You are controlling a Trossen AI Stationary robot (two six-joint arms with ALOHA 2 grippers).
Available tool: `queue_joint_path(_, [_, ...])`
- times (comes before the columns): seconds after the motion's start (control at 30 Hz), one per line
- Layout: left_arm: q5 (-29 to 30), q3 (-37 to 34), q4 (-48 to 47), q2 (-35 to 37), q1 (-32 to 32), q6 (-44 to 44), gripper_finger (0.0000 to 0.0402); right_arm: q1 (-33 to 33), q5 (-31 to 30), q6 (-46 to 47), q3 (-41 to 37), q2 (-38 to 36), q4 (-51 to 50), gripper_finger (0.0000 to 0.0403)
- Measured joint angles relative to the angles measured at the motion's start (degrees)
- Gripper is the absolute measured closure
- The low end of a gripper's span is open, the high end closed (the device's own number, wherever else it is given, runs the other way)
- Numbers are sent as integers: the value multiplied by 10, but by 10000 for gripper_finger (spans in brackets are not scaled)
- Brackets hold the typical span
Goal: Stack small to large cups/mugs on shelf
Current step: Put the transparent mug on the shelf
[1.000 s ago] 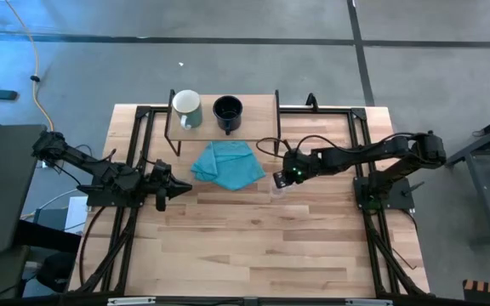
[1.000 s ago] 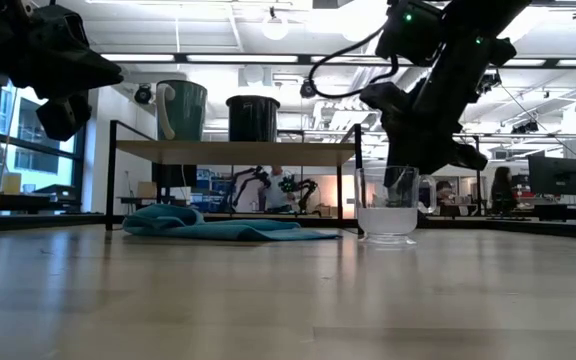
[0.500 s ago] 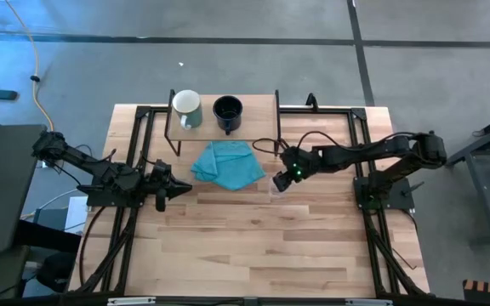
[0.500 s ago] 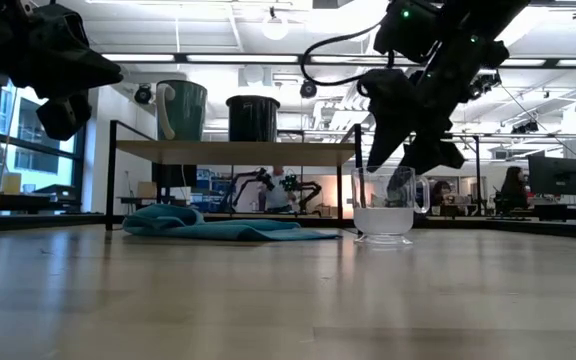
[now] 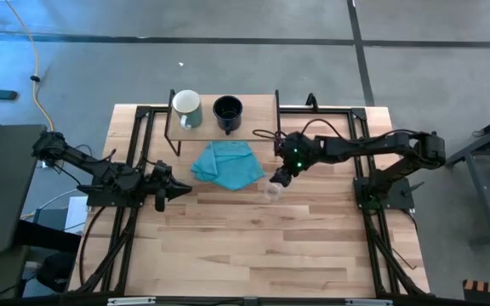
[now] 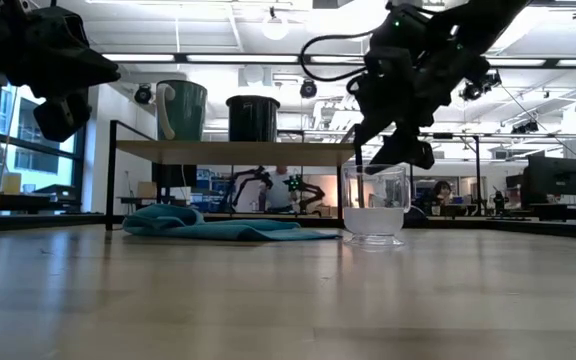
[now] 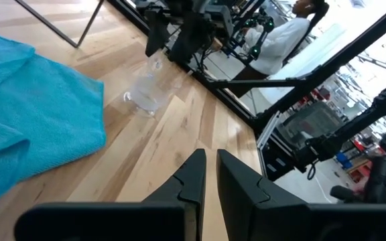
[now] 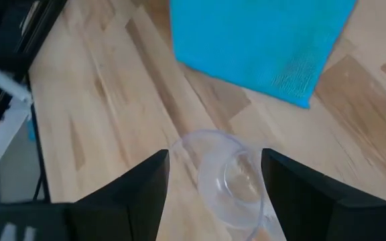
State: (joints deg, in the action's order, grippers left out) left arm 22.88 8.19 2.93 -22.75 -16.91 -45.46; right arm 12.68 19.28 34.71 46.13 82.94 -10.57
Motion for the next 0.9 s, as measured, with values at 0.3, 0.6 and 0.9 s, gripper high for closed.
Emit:
queue_joint_path(0.3, [0,0,0,0,0,-2,376,41,132,-141,0,-3,-31,174])
queue_joint_path(0.6, [1,0,0,0,0,-14,376,79,173,-274,0,-26,-74,174])
queue_joint_path(0.9, [8,0,0,0,0,-28,376,77,139,-449,0,-28,-140,174])
